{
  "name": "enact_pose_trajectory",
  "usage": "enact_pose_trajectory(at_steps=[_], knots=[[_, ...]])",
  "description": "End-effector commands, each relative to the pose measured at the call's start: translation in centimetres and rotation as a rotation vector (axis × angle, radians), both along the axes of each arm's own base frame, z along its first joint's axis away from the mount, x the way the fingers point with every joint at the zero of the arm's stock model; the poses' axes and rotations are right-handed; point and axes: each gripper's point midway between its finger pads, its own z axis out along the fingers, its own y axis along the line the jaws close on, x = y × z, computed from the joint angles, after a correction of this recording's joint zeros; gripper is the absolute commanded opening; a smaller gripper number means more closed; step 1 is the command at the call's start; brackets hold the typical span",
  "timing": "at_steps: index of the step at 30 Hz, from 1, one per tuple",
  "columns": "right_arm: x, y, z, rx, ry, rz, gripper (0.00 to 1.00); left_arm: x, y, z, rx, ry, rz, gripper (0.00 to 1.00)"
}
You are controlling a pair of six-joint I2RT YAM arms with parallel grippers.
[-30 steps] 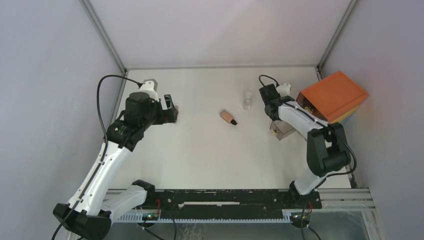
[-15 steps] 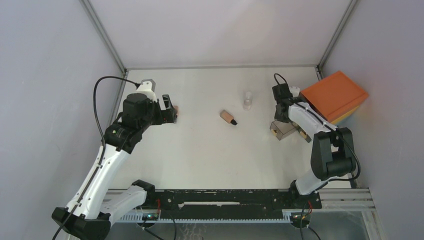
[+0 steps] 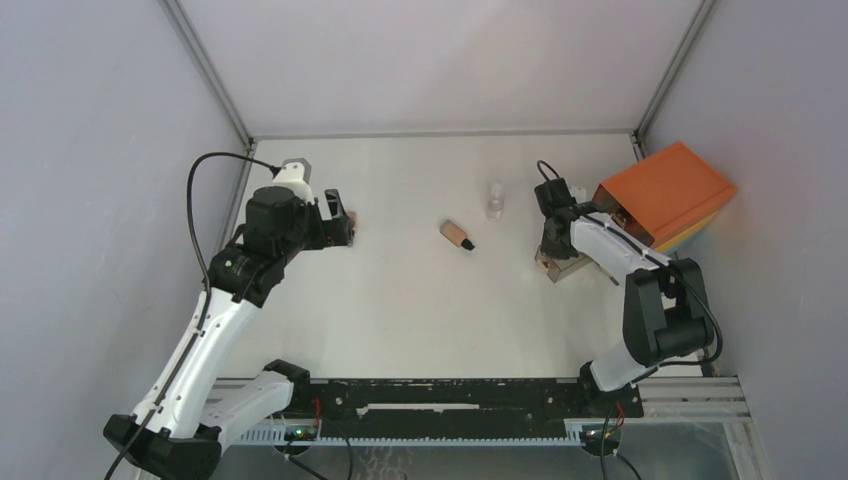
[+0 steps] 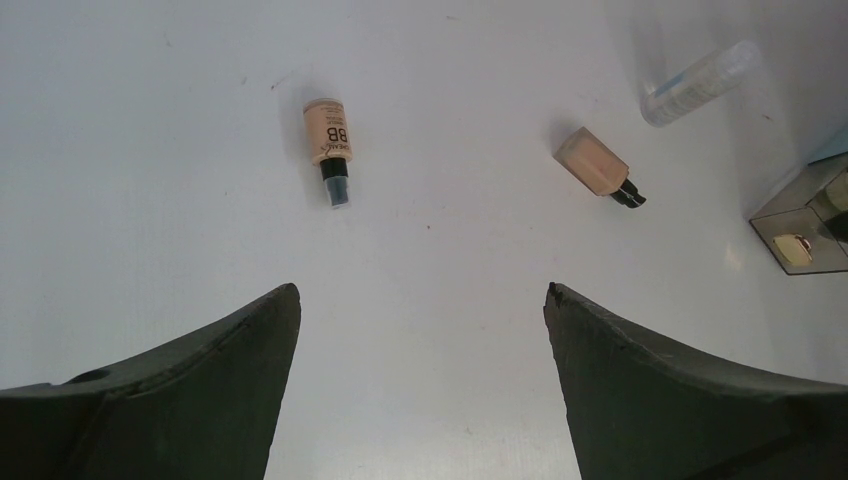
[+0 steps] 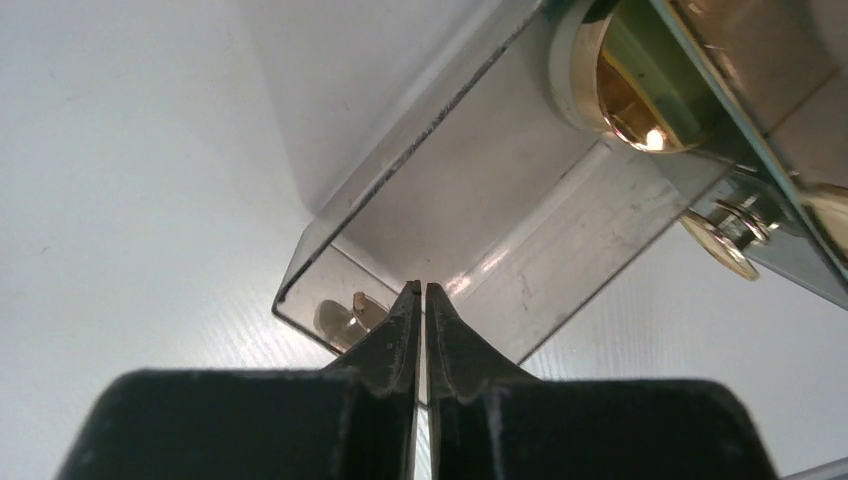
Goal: Organize the makeup
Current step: Pick up the makeup from the center of the board.
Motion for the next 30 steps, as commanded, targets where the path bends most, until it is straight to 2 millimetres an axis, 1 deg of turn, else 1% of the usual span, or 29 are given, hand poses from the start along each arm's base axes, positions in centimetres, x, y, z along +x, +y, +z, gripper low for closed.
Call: enact_pose_trajectory(at_steps=[1,2,4,5,6,7,9,10,11,12,13,14,16,20,22,25,30], knots=[[1.7,0.8,6.2,0.006,-0.200,0.040,0.14,0.2,0.3,0.2,0.005,-0.029,0.011,0.95],[2.1,1.7,7.6,0.025,-0.255,0.085,0.19,0.2,0.4,0.2,0.005,-0.030,0.012,0.95],[2.7,4.4,10.3,0.075,-0.351,0.197,0.36,0.2,0.4,0.2,0.004,-0.031,0.013,0.95],[2.9,5.9,11.1,0.099,-0.377,0.253,0.46,0.2,0.4,0.2,0.003,-0.030,0.014,0.95],[3.1,7.5,11.6,0.122,-0.386,0.312,0.51,0.2,0.4,0.2,0.002,-0.030,0.015,0.95],[3.3,9.1,11.7,0.145,-0.379,0.369,0.54,0.2,0.4,0.2,0.001,-0.031,0.017,0.95],[3.9,11.8,11.1,0.156,-0.343,0.461,0.56,0.2,0.5,0.2,0.001,-0.034,0.022,0.95],[4.0,13.1,10.1,0.146,-0.306,0.504,0.57,0.1,0.6,0.2,0.003,-0.035,0.026,0.95],[4.7,14.5,10.0,0.137,-0.297,0.540,0.59,0.0,0.8,0.4,0.003,-0.039,0.034,0.95],[4.9,16.1,8.9,0.127,-0.261,0.581,0.60,-0.1,1.0,0.3,0.006,-0.040,0.041,0.95],[5.2,17.4,8.3,0.124,-0.242,0.614,0.63,-0.2,1.1,0.4,0.007,-0.044,0.048,0.95],[5.5,18.5,7.9,0.126,-0.228,0.638,0.65,-0.3,1.3,0.4,0.009,-0.043,0.057,0.95],[6.4,20.1,6.6,0.122,-0.194,0.666,0.67,-0.6,1.8,0.5,0.015,-0.049,0.077,0.95],[7.9,22.1,4.9,0.126,-0.151,0.695,0.68,-1.0,2.5,0.4,0.027,-0.053,0.104,0.95],[8.4,22.6,3.9,0.125,-0.127,0.704,0.69,-1.1,2.7,0.4,0.030,-0.052,0.110,0.95],[8.7,22.9,2.2,0.113,-0.084,0.708,0.68,-1.3,2.8,0.4,0.034,-0.052,0.116,0.95],[9.2,22.8,0.2,0.122,-0.054,0.687,0.64,-1.3,2.9,0.3,0.036,-0.052,0.118,0.95]])
